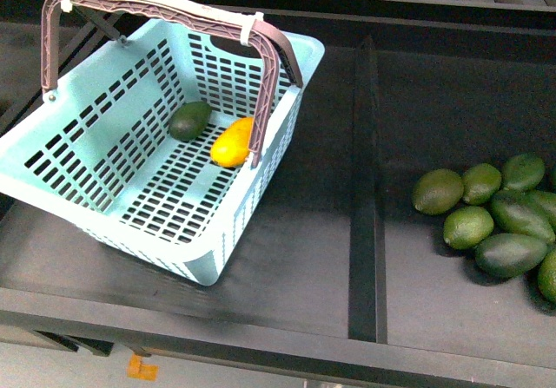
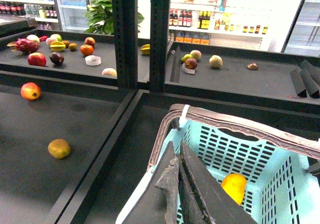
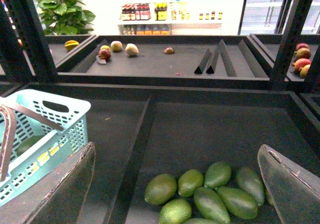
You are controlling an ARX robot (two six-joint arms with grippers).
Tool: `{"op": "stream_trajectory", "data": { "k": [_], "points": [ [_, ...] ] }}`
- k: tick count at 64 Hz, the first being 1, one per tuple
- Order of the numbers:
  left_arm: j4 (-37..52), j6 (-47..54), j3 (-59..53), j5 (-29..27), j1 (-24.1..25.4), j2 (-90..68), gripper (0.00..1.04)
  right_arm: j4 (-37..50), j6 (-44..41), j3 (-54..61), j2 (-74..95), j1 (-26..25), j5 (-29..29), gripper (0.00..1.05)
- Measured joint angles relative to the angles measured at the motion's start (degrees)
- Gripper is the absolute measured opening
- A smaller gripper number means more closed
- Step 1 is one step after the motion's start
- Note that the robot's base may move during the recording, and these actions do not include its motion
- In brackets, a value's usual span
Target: Pick mango and avocado into basket
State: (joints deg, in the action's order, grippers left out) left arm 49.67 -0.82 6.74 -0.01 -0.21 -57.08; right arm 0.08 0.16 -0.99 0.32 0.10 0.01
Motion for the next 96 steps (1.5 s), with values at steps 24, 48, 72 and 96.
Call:
{"op": "stream_trajectory", "data": {
  "k": [24,48,72,96],
  "points": [
    [-10.93,0.15,-5.84,0.02,0.0,16.85,0.02,0.0,0.0,0.0,0.0,0.0,0.0,0.96],
    [-25.53,0.17,-5.88,0.0,0.0,32.76,0.02,0.0,0.0,0.0,0.0,0.0,-0.02,0.96],
    [-36.28,0.17,-5.88,0.0,0.0,43.74,0.02,0.0,0.0,0.0,0.0,0.0,0.0,0.96],
    [-49.48,0.2,-5.88,0.0,0.0,56.65,0.02,0.0,0.0,0.0,0.0,0.0,0.0,0.96]
  ]
}}
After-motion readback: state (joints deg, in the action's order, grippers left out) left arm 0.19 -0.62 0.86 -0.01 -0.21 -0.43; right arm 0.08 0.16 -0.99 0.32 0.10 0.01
